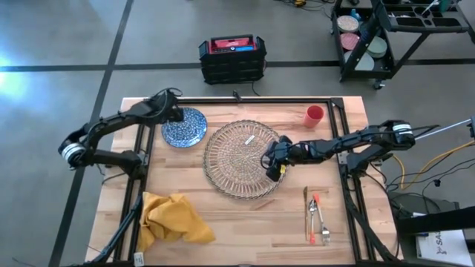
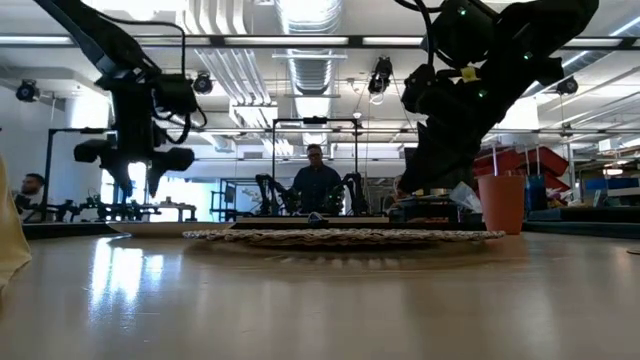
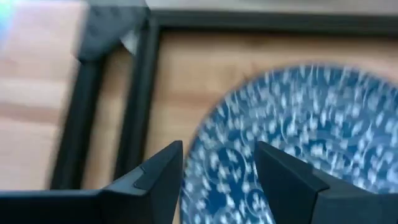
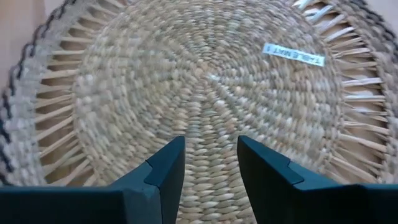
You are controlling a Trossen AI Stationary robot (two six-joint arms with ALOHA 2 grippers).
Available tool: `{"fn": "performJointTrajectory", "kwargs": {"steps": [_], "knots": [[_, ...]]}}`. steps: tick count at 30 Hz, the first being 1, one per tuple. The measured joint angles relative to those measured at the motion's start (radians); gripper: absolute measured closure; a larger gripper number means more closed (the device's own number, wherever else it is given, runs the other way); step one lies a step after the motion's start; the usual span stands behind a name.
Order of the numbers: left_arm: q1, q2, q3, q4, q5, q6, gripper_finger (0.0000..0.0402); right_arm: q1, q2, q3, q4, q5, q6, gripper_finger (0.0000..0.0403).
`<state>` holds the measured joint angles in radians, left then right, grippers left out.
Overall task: Set table place
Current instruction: Put the blue and white patterned plate on the brown table mat
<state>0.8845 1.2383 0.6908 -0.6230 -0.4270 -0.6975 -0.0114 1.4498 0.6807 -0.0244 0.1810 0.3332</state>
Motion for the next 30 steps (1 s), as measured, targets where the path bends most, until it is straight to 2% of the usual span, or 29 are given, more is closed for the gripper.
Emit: {"fn": "performJointTrajectory", "kwargs": {"steps": [5, 11, 18, 25, 30], "knots": [[-0.007, 0.105, -0.042, 0.087, 0.101, 0.008, 0.021, 0.007, 0.0, 0.0, -0.001, -0.002, -0.003, 0.0277], [-0.04, 0.216, -0.067, 0.237, 0.144, 0.058, 0.023, 0.007, 0.0, 0.0, -0.001, -0.001, -0.004, 0.0284], [-0.175, 0.293, -0.028, 0.248, 0.175, 0.061, 0.0258, 0.007, 0.0, 0.0, -0.003, -0.001, -0.01, 0.0292], [-0.381, 0.264, 0.024, 0.229, 0.193, 0.062, 0.0275, 0.007, 0.0, 0.0, 0.0, 0.002, -0.022, 0.0293], [-0.47, 0.154, 0.088, 0.219, 0.149, 0.117, 0.0281, -0.007, 0.0, 0.0, 0.016, 0.003, -0.038, 0.0279]]}}
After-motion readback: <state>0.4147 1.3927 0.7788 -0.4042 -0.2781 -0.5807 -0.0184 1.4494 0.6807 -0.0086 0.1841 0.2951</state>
